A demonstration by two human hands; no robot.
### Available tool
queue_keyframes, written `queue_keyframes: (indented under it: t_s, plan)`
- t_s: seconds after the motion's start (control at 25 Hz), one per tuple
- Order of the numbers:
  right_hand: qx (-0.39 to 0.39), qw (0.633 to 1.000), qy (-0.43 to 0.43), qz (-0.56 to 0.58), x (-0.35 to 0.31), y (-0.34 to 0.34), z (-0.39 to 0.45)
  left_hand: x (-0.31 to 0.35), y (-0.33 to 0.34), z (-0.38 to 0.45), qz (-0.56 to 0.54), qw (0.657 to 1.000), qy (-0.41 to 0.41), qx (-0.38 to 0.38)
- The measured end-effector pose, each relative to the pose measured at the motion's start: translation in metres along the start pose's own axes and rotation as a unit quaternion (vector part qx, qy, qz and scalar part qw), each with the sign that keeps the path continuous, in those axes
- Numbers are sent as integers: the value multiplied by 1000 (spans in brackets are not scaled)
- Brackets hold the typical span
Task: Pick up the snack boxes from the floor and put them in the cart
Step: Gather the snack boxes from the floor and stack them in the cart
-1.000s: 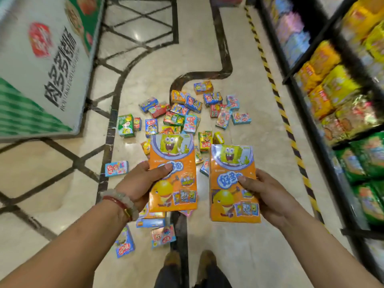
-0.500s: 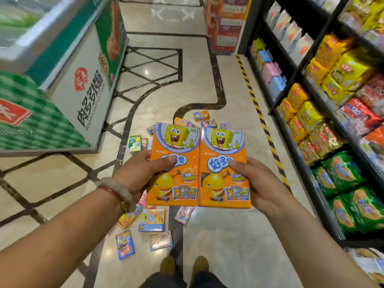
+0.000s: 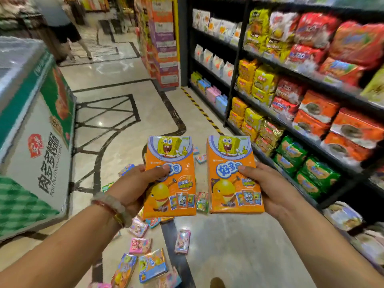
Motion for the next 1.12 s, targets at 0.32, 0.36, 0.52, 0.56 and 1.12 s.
queue_keyframes:
  t_s: [0.32, 0.36, 0.52, 0.56, 1.12]
  plan:
    - [169, 982, -44, 75, 55, -35, -122, -30, 38, -31, 67, 985, -65, -145]
    - [191, 977, -46, 80, 63, -42, -138, -38, 46, -35, 72, 981, -77, -161]
    - [285, 951, -66, 100, 87, -78, -200, -67, 88, -51, 113, 961, -118, -225]
    - [305, 944, -68, 106, 93, -87, -216, -75, 100, -56, 130, 954, -128, -239]
    - [551, 788, -132, 241, 219, -197, -537, -271, 324, -265, 286, 788, -254, -482]
Point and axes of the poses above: each hand's wrist, its own z-axis towards the middle knuckle, its own y-axis out of the palm, x = y × z, the point moved 6 cm from there along z, towards the middle knuckle, and after that the axes turned 4 degrees about -z, right-handed, at the moved point
